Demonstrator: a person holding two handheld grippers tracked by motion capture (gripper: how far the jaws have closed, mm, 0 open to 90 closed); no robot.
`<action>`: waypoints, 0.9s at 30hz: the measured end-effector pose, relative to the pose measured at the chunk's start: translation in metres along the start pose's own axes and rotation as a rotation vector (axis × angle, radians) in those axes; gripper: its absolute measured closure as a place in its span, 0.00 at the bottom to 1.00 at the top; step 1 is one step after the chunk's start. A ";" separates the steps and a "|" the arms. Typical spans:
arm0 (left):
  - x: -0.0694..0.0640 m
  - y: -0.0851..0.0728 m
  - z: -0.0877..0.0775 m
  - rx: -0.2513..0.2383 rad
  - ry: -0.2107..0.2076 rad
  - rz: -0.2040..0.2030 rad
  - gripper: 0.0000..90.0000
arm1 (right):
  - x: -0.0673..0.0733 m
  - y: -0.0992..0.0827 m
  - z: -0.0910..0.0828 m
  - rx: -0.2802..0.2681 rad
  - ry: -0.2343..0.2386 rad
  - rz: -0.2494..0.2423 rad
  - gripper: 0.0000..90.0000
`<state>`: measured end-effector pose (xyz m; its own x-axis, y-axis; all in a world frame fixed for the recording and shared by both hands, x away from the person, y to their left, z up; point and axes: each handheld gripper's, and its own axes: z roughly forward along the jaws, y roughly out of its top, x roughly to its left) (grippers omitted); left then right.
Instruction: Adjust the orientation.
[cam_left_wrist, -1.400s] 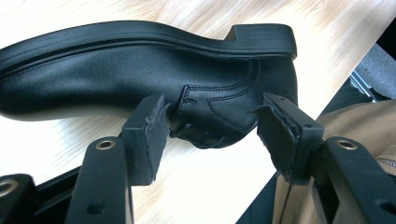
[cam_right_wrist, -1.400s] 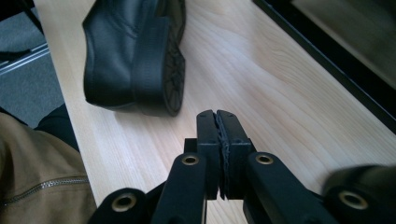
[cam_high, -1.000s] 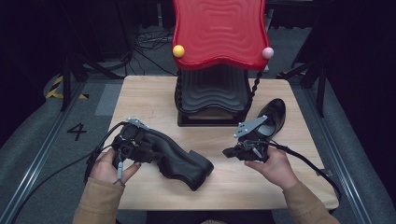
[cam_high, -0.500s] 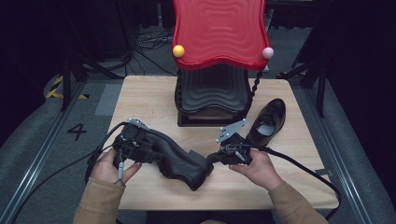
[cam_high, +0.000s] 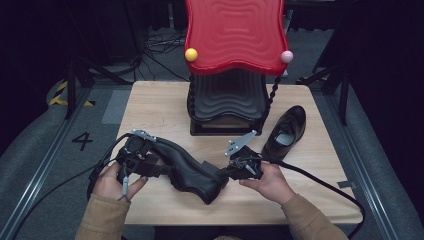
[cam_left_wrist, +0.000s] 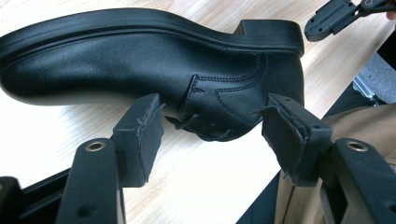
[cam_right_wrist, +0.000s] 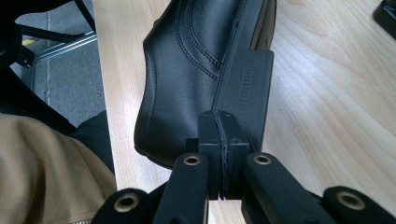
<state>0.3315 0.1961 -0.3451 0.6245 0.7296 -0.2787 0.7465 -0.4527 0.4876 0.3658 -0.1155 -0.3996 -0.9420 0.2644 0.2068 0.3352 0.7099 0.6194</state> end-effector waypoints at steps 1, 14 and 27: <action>0.000 0.000 0.000 0.001 0.000 0.002 0.43 | -0.001 -0.001 0.002 0.007 -0.004 0.001 1.00; -0.001 0.000 0.001 0.007 -0.006 0.002 0.43 | -0.007 -0.003 0.001 0.015 -0.046 -0.011 1.00; 0.001 0.001 0.000 0.003 -0.008 -0.003 0.43 | -0.032 -0.004 -0.008 0.026 -0.177 0.045 1.00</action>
<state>0.3332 0.1967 -0.3452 0.6244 0.7266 -0.2868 0.7488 -0.4522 0.4846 0.3945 -0.1315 -0.4028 -0.9089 0.4058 0.0959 0.3798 0.7108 0.5920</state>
